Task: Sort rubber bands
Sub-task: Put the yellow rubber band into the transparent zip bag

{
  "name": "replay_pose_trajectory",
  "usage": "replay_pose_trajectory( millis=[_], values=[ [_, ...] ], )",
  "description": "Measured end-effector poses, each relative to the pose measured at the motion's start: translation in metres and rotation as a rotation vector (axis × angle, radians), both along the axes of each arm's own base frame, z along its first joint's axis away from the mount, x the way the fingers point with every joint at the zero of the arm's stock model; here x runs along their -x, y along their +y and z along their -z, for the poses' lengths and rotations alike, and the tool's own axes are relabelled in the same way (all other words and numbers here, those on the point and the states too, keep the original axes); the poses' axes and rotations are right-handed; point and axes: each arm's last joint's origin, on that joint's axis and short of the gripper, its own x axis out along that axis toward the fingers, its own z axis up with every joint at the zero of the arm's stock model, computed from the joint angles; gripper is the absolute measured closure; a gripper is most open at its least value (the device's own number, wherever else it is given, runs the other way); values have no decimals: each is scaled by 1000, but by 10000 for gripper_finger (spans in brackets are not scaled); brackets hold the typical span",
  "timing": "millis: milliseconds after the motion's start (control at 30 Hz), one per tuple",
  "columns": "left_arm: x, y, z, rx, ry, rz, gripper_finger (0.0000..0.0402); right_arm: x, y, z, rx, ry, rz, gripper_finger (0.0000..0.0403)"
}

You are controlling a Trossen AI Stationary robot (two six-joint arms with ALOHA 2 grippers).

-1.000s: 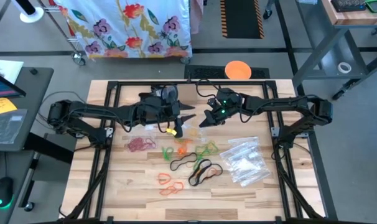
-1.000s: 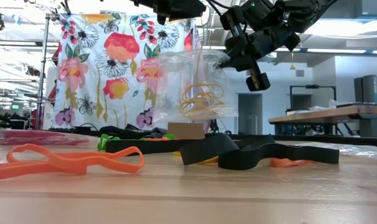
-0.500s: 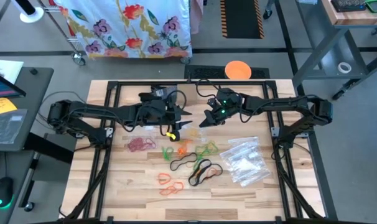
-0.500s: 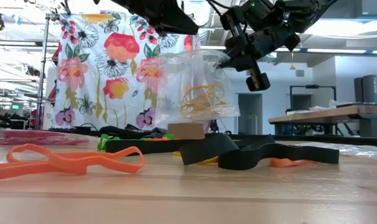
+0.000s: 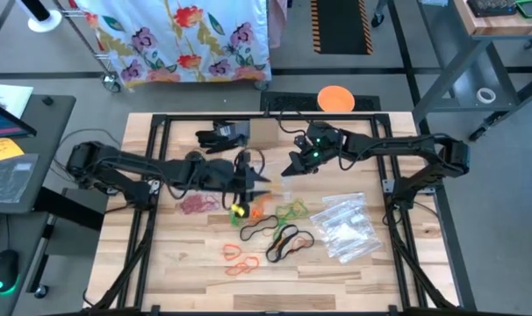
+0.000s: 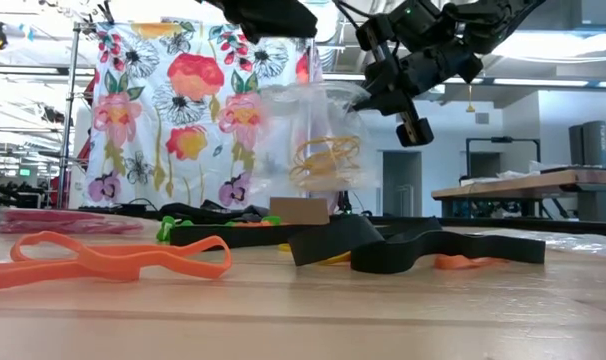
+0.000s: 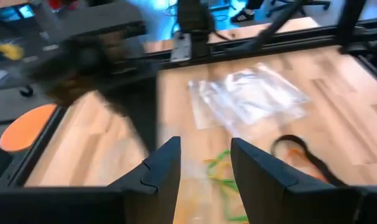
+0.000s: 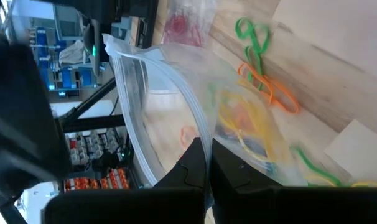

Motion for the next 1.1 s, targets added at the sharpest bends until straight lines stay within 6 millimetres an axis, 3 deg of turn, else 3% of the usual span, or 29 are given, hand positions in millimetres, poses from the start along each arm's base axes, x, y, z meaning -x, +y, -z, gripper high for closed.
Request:
replay_pose_trajectory(
  millis=[167, 333, 500, 733, 1100],
  values=[
    [0, -27, 9, 9, 11, 32, 265, 12, -1, -16, 56, -48, -29, 403],
    [-20, -38, 48, -13, 76, 60, 265, 36, 10, -40, 155, -46, -13, 403],
    [-55, -31, 79, -24, 90, 93, 265, 53, 20, -55, 245, -23, 56, 403],
    [-96, -12, 117, -28, 211, 40, 265, 53, 24, -55, 271, -17, 60, 403],
    [-121, 11, 173, 119, 359, 100, 265, 49, 22, -47, 237, 31, 64, 403]
  ],
)
